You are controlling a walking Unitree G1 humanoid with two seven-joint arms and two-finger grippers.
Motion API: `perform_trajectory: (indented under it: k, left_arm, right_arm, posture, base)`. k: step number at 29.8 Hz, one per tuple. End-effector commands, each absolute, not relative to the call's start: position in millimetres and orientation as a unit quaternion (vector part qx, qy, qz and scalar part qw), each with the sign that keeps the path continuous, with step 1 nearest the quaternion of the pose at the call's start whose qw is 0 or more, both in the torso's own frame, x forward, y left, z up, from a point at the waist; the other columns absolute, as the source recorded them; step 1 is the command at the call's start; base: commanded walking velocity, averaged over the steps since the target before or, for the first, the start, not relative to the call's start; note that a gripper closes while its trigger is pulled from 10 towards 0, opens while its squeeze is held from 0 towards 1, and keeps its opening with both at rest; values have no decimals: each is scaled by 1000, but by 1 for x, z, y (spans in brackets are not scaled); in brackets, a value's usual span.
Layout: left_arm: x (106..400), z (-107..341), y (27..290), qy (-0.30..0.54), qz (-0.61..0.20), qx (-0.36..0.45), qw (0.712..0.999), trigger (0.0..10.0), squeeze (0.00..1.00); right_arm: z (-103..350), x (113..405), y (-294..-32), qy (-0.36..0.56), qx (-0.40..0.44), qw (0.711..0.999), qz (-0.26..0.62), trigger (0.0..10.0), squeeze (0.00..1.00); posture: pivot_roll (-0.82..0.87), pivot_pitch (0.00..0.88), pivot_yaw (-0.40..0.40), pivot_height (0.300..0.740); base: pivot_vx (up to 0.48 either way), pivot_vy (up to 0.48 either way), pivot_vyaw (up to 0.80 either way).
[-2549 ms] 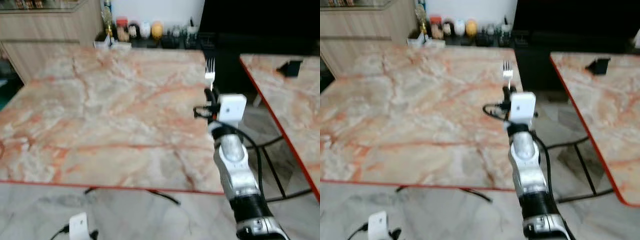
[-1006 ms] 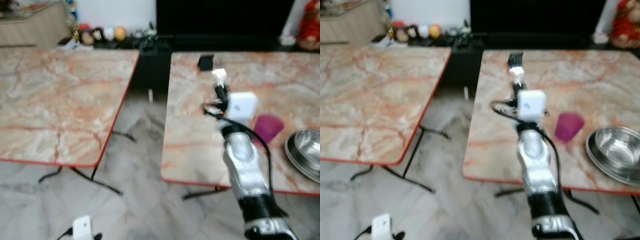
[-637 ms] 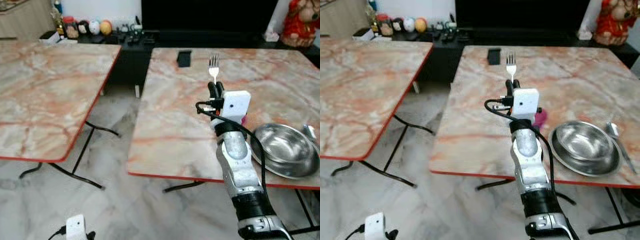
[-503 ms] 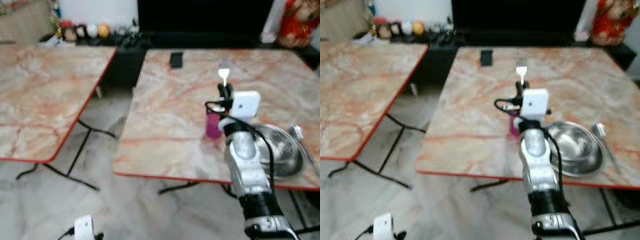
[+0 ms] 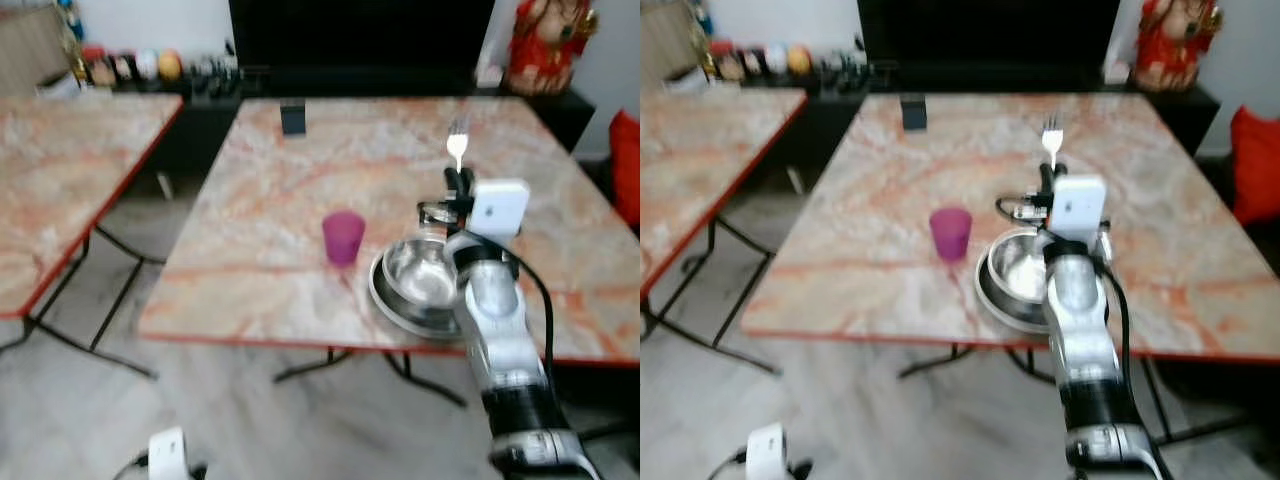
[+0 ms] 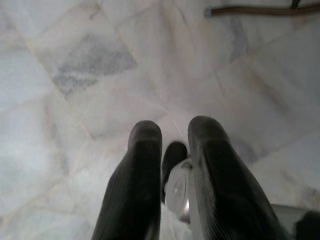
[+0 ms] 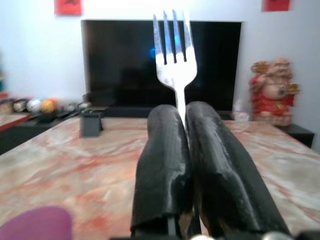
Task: Setting the table
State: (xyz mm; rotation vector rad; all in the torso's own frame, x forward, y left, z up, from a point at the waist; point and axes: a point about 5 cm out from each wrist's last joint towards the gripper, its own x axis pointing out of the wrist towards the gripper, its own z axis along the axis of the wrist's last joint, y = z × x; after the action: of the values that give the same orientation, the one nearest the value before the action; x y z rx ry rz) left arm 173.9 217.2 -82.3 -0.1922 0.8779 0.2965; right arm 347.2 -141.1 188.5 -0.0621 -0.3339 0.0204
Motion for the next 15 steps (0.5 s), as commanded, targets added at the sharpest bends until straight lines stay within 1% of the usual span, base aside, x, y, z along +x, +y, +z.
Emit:
perform_trajectory:
  k: [1,6,15]
  left_arm:
    - [172,-83,217,429,141,-90,888,10000,0]
    - [172,-83,217,429,142,-90,888,10000,0]
    - [172,-83,217,428,145,-92,887,10000,0]
  right_arm:
    - [192,348,-149,-171,-30,985,-1,10000,0]
    - [191,347,-150,-169,-33,985,-2,10000,0]
    - [191,347,-155,-168,-36,985,-10,10000,0]
  posture:
    - [-7,16,22,740]
    - [-6,6,22,740]
    - [-9,0,22,740]
  base:
    - [0,-382,0]
    - [0,-349,0]
    - [0,0,0]
